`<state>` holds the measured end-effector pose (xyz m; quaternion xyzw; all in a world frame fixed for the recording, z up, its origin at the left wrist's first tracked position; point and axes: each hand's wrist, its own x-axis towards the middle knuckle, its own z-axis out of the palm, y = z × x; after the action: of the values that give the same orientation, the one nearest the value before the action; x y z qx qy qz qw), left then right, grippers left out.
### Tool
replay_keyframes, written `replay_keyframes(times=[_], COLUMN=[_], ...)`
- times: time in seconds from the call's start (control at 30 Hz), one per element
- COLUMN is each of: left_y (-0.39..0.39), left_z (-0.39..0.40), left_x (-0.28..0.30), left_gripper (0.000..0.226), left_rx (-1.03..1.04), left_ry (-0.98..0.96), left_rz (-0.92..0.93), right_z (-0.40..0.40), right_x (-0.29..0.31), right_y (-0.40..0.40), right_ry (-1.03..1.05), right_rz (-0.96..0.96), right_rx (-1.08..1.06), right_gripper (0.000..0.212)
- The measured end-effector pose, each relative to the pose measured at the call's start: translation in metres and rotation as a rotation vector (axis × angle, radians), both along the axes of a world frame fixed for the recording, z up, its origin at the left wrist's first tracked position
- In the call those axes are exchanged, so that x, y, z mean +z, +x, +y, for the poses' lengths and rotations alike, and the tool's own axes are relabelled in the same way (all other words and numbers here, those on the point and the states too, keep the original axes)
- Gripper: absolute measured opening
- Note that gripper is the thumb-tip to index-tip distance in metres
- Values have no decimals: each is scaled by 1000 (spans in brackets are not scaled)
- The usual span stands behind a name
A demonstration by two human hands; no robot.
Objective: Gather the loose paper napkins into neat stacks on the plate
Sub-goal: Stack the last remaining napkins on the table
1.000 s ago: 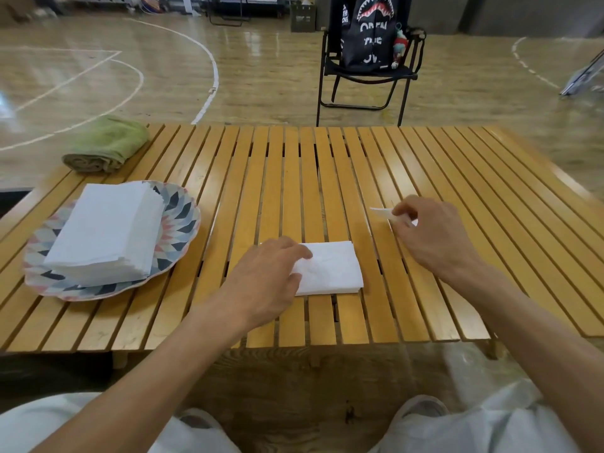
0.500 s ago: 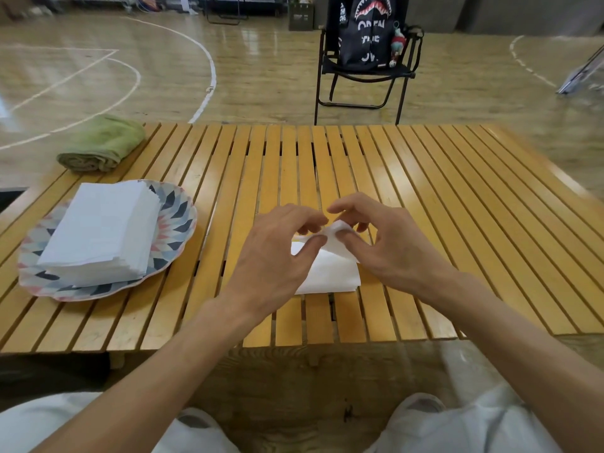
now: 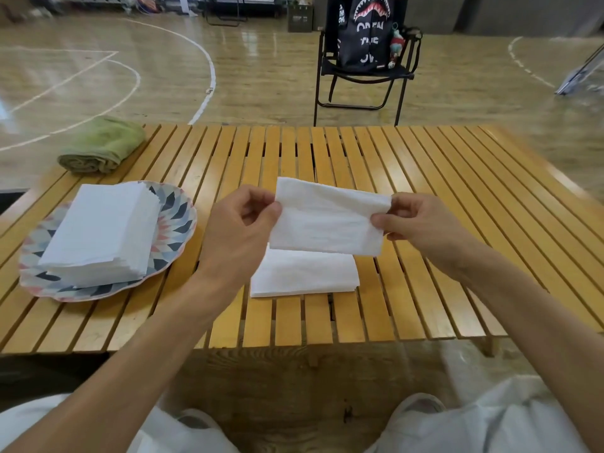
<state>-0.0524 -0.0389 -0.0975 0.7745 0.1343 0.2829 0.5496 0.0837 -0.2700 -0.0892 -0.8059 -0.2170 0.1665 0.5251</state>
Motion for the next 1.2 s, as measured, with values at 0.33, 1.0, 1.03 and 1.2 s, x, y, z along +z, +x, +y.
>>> replay_keyframes(times=[0.33, 1.0, 1.03, 1.2], left_y=[-2, 1, 1, 4], left_z=[15, 17, 17, 16], left_x=[-23, -49, -49, -49], left_gripper=[17, 41, 42, 51], left_rx=[90, 106, 120, 43], left_ry=[186, 522, 555, 496], left_rz=[416, 638, 632, 700], right_z=[25, 37, 36, 36], right_x=[-20, -43, -42, -43], right_y=[-15, -21, -21, -28], right_ry=[-7, -340, -341, -399], right_rz=[245, -74, -77, -70], right_rx=[-98, -161, -178, -98], right_gripper=[31, 37, 37, 32])
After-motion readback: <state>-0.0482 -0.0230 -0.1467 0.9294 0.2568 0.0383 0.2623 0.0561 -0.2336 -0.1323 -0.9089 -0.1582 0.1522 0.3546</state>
